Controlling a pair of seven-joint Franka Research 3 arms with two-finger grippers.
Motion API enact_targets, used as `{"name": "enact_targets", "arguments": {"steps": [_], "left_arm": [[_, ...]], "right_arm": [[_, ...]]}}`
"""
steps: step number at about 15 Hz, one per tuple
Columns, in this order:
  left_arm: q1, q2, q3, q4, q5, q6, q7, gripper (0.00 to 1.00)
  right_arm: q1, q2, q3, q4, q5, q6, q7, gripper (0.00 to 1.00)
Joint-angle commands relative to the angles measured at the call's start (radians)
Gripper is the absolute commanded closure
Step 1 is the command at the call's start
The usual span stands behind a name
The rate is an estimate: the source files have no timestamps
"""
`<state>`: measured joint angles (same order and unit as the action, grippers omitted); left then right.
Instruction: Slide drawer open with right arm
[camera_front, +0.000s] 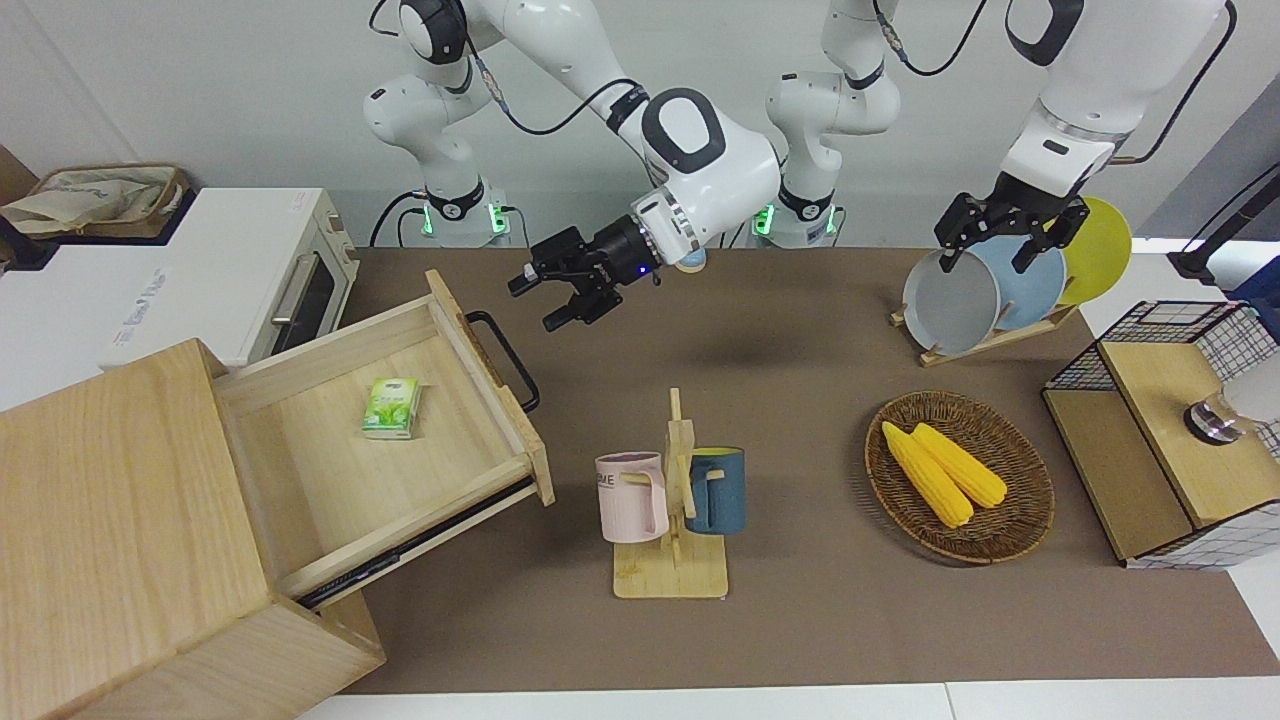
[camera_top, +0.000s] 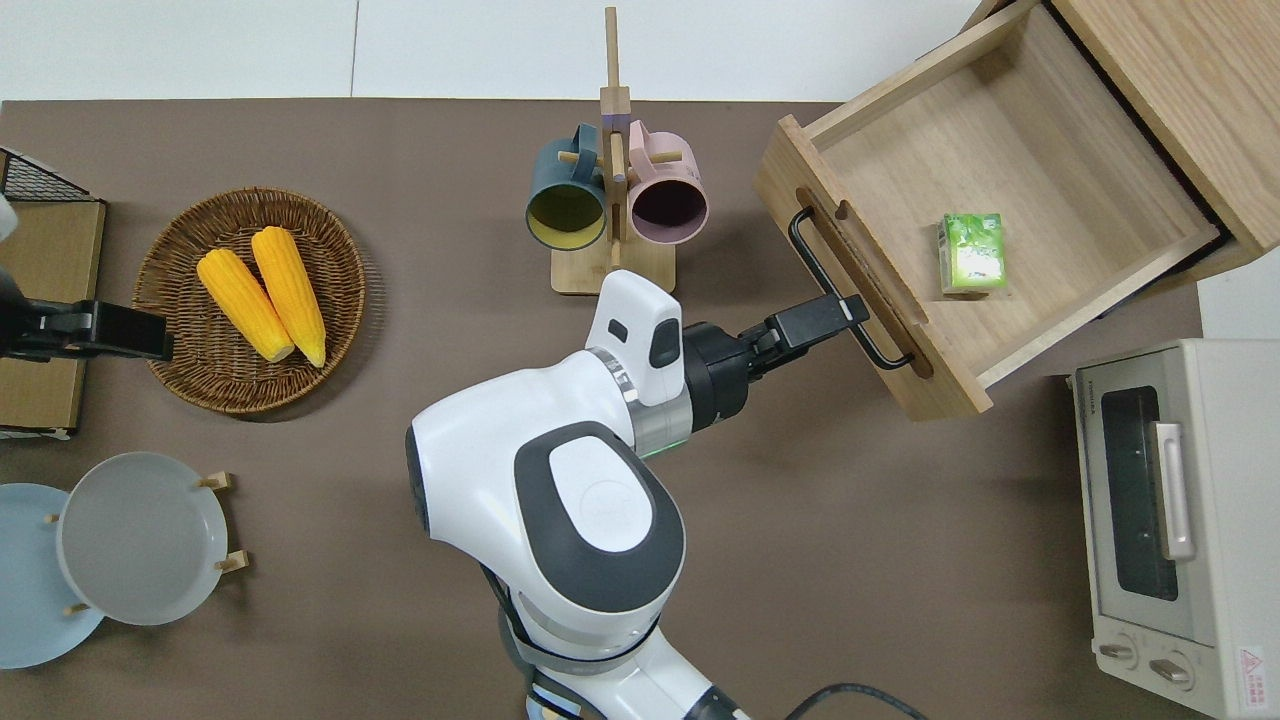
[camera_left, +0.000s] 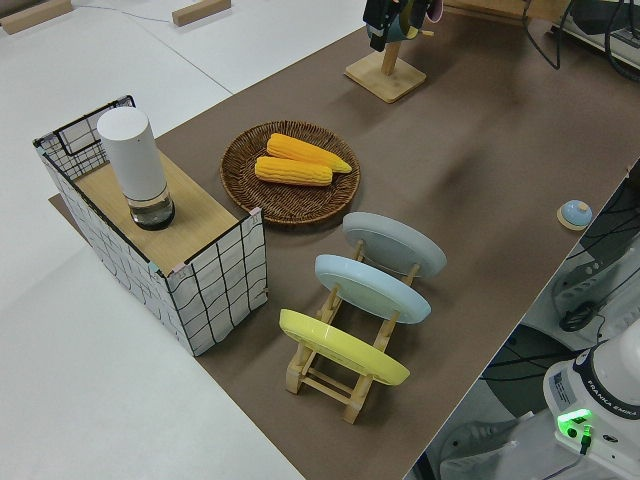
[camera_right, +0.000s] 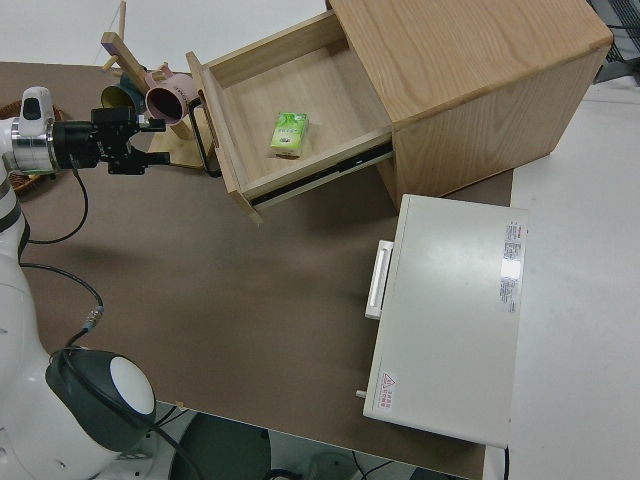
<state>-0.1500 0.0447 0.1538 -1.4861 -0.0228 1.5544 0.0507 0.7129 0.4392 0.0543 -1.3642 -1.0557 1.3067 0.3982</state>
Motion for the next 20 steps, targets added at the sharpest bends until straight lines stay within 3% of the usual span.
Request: {"name": "enact_targets", "arguments": {"steps": [1,4,8,13,16,20], "left_arm": [[-0.017,0.012,0.017,0.020,0.014,0.001,0.008,0.00],[-0.017,0.012,0.017,0.020,0.014,0.001,0.008,0.00],[-0.017,0.012,0.017,0.020,0.015,0.001,0.008,0.00],[-0.017,0.012,0.017,0.020,0.014,0.001,0.008,0.00],[-0.017,0.012,0.017,0.020,0.014,0.001,0.008,0.00],[-0.017,0.012,0.017,0.020,0.015,0.001,0.008,0.00]], "right_arm": [[-0.061,-0.091,-0.001,0.033,0.221,0.013,0.010,0.017],[-0.147,-0.183,-0.004,0.036,0.451,0.023,0.046,0.017],[-0.272,-0.275,-0.005,0.033,0.672,0.034,0.047,0.017],[-0.488,-0.370,-0.005,0.028,0.934,0.036,-0.036,0.017],[-0.604,-0.393,-0.005,0.027,1.020,0.034,-0.131,0.017],[-0.691,-0.396,-0.005,0.019,1.034,0.025,-0.238,0.017]]}}
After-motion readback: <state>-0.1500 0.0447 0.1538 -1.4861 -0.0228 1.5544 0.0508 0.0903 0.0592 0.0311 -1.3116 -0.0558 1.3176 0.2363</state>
